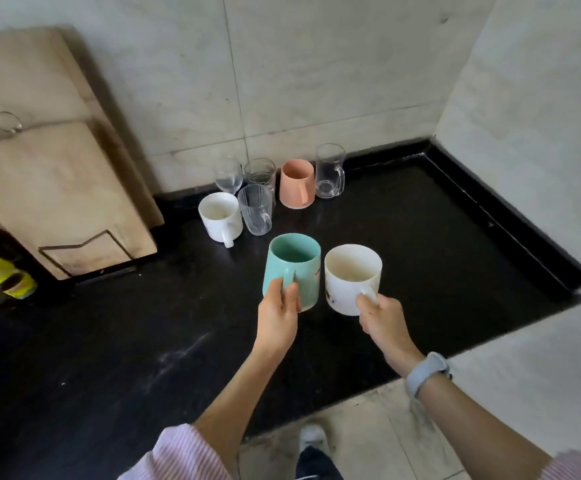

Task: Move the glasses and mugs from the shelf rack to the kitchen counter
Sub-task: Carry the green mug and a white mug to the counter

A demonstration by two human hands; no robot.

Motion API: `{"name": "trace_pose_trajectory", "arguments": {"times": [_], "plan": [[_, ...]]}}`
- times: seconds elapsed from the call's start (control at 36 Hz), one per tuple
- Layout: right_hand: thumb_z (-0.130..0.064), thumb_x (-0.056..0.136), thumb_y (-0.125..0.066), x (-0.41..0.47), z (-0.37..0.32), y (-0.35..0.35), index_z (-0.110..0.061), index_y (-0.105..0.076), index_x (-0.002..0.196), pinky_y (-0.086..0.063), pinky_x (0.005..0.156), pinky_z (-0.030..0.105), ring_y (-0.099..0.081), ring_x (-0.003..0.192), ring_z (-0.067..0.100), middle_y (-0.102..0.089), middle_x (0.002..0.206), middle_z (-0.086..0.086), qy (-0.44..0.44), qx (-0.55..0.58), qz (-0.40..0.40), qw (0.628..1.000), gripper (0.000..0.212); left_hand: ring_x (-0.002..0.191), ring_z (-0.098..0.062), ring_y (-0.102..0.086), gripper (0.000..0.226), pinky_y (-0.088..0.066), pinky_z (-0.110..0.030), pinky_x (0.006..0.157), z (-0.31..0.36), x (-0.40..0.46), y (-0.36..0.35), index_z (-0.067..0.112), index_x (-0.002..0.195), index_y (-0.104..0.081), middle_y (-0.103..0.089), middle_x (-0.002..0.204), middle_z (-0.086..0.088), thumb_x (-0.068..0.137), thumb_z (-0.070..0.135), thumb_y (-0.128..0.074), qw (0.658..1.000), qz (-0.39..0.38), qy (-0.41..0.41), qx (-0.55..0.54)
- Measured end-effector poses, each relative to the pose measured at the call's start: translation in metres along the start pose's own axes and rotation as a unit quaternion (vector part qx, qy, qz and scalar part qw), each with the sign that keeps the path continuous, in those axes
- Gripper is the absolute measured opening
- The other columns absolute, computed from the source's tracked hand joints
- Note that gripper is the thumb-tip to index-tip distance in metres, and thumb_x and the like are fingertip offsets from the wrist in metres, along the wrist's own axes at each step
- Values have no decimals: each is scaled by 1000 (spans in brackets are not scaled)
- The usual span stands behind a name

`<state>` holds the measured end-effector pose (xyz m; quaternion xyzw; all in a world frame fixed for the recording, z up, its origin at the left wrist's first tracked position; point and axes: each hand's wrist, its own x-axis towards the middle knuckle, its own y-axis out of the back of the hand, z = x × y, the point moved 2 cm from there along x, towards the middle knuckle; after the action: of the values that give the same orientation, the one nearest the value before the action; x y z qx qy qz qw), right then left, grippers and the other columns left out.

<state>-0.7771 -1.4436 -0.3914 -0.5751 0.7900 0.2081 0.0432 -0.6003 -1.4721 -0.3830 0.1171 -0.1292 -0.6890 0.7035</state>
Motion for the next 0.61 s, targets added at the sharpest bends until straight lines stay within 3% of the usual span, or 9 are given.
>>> {"name": "trace_pose_trajectory", "arguments": {"times": [0.08, 0.31, 0.5, 0.61], "plan": [[-15, 81, -48, 51, 1, -3, -21, -39, 49, -26, 46, 25, -32, 46, 8, -36, 43, -11, -9, -5, -12, 1000, 34, 59, -7, -42, 28, -37, -8, 51, -13, 40, -25, 16, 70, -40, -45, 66, 6, 97, 22, -41, 999, -1, 32, -4], [-14, 82, -48, 149, -1, -14, -16, -35, 52, -25, 50, 32, -31, 50, 14, -34, 51, 2, -9, -32, -37, 999, 32, 59, -7, -41, 28, -35, -10, 50, -42, 118, -64, 4, 77, -44, -46, 67, 5, 97, 22, -39, 997, 17, 72, -22], [-15, 83, -48, 193, 0, -28, -13, -35, 57, -24, 52, 34, -30, 53, 19, -33, 56, 8, -13, -32, -47, 998, 29, 54, 2, -43, 28, -36, -10, 51, -56, 152, -83, 8, 77, -45, -47, 66, 6, 98, 24, -37, 996, 30, 83, -32], [-14, 85, -48, 208, 0, -33, -17, -33, 50, -23, 49, 32, -30, 48, 14, -33, 50, 4, -4, -24, -43, 999, 38, 56, 6, -46, 24, -38, -7, 54, -61, 163, -90, 6, 83, -46, -52, 70, 8, 99, 21, -36, 995, 21, 86, -53]]}}
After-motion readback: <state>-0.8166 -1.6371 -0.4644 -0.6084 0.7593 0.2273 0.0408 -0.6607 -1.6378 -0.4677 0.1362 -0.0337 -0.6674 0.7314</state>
